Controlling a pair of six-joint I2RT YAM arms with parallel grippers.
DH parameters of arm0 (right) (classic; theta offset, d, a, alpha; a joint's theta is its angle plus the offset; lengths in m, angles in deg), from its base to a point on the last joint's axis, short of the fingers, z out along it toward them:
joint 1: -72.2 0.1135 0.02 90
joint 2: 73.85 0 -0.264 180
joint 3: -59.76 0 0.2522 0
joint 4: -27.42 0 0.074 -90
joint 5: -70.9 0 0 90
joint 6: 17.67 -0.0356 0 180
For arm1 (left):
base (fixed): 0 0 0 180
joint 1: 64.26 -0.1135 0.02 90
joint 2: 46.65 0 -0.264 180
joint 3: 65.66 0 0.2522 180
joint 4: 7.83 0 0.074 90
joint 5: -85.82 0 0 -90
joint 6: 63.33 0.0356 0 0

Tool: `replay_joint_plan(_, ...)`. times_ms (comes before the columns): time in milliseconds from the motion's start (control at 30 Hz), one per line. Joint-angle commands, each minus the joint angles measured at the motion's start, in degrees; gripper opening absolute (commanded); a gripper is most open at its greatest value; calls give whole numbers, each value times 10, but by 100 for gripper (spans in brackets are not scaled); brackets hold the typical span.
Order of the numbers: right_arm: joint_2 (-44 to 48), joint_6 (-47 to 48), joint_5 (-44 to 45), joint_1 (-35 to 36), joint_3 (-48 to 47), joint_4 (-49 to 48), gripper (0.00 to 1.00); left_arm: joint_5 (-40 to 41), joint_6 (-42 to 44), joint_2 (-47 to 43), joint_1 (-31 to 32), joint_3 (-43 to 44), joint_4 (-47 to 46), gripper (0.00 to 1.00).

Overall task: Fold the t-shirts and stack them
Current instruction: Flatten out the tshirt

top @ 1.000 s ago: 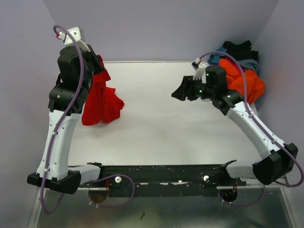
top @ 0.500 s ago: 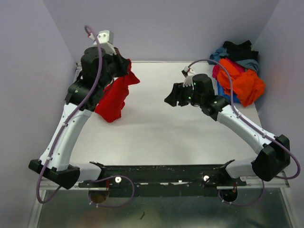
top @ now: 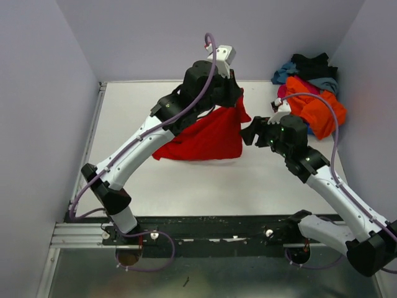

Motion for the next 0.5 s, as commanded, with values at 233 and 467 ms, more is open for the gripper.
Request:
replay_joint_plan(233, -9, -31, 43, 1, 106, -3, 82, 1, 4, 96, -33, -42, -26, 99)
replay_joint_plan(467, -126, -48, 92, -27, 28, 54, 81, -8, 8, 3, -159, -185, -49, 97)
